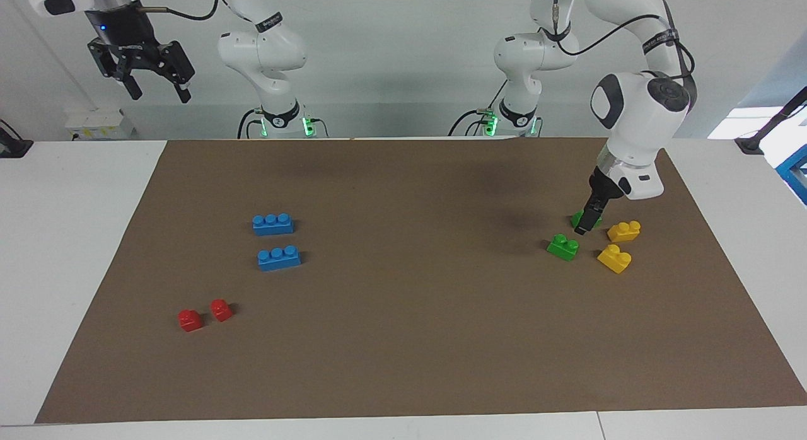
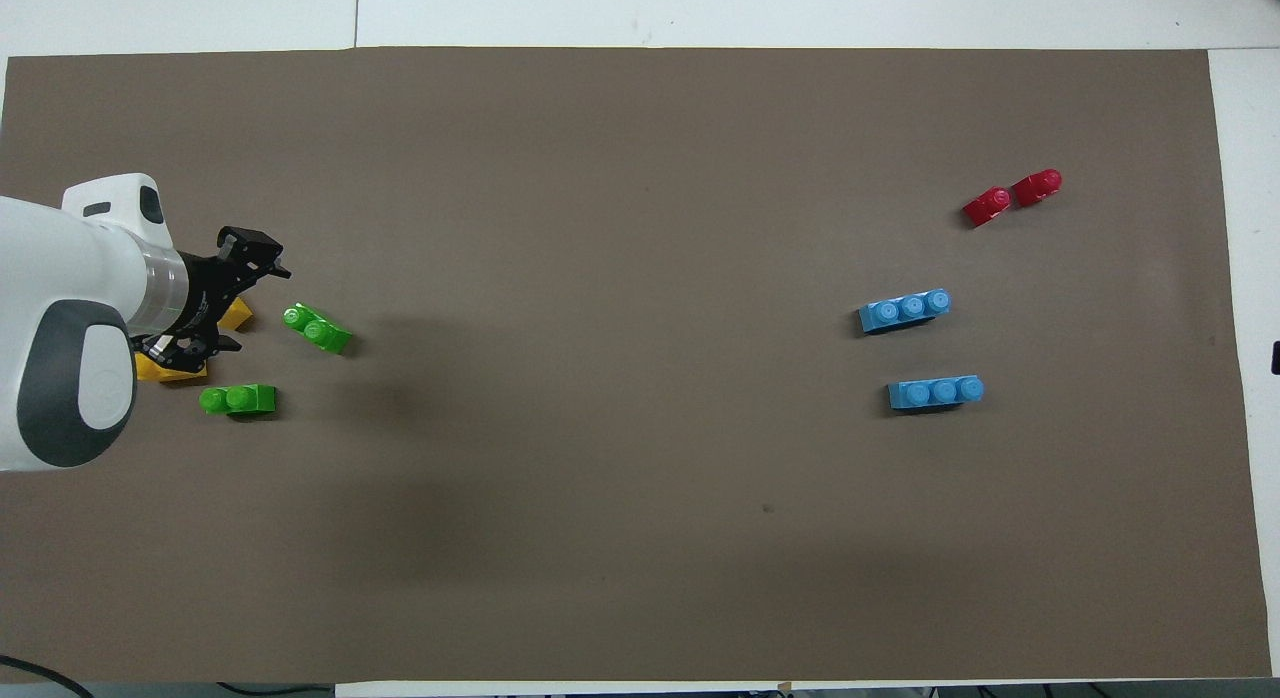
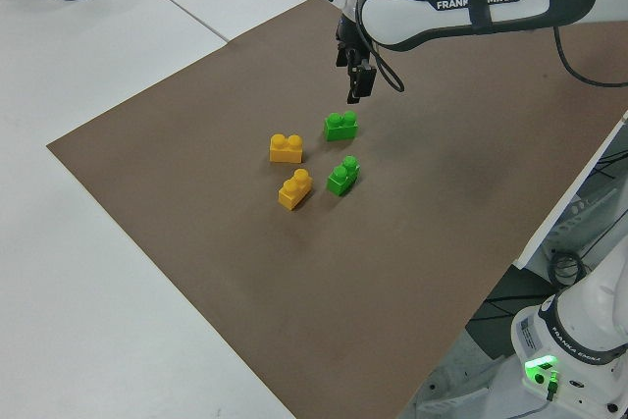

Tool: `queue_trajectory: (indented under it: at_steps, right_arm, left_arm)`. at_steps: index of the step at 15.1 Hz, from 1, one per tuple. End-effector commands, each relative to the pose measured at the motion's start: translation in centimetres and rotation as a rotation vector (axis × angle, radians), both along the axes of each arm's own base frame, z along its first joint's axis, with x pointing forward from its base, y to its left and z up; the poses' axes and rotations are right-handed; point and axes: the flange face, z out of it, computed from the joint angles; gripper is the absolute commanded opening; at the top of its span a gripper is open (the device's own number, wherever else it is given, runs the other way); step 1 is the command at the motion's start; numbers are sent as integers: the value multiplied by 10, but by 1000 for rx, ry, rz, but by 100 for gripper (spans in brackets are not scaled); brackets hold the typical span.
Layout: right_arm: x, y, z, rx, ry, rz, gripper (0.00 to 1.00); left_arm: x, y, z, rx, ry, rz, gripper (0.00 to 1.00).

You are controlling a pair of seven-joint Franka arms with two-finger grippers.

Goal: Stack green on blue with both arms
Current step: 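Reach the left gripper to the farther green brick and grasp it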

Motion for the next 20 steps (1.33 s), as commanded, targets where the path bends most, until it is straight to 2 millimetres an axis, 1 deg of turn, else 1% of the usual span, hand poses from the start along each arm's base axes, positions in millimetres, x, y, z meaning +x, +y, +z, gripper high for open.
queue_trajectory:
  at_steps: [1,3,5,6,8,10,12,15,17,18,19,20]
  right_arm:
    - [-5,-1,1,-4,4,-13,100]
    - [-4,2,1,-5,-3,-5,100]
    - [-5,5,0,-5,8,10,100]
    - [-5,6,-1,-5,12,16,100]
    - [-10,6,-4,-4,16,14,100]
    - [-9,0,-7,-2,16,-9,100]
    - [-6,-9,-16,3,15,-67,100]
    - [5,-10,-41,42,14,-158,100]
    - [16,-11,-69,79,54,-273,100]
    - [23,-15,-83,108,77,-352,100]
    - [30,-20,-96,139,108,-422,100]
    - [37,-21,-109,169,139,-485,99]
  left_arm:
    - [9,-1,-28,-27,-38,110,100]
    - [13,2,-40,-28,-40,118,100]
    - [12,6,-46,-27,-29,122,100]
    - [10,8,-51,-24,-22,124,100]
    - [3,5,-68,-22,-1,120,100]
    - [-6,4,-82,-19,25,120,100]
    - [-13,5,-92,-16,45,124,100]
    - [-15,5,-96,-17,48,148,100]
    - [-18,4,-102,-18,36,150,100]
    - [-18,3,-111,-19,32,153,100]
    - [-17,2,-115,-22,23,166,100]
    - [-16,2,-117,-23,19,171,100]
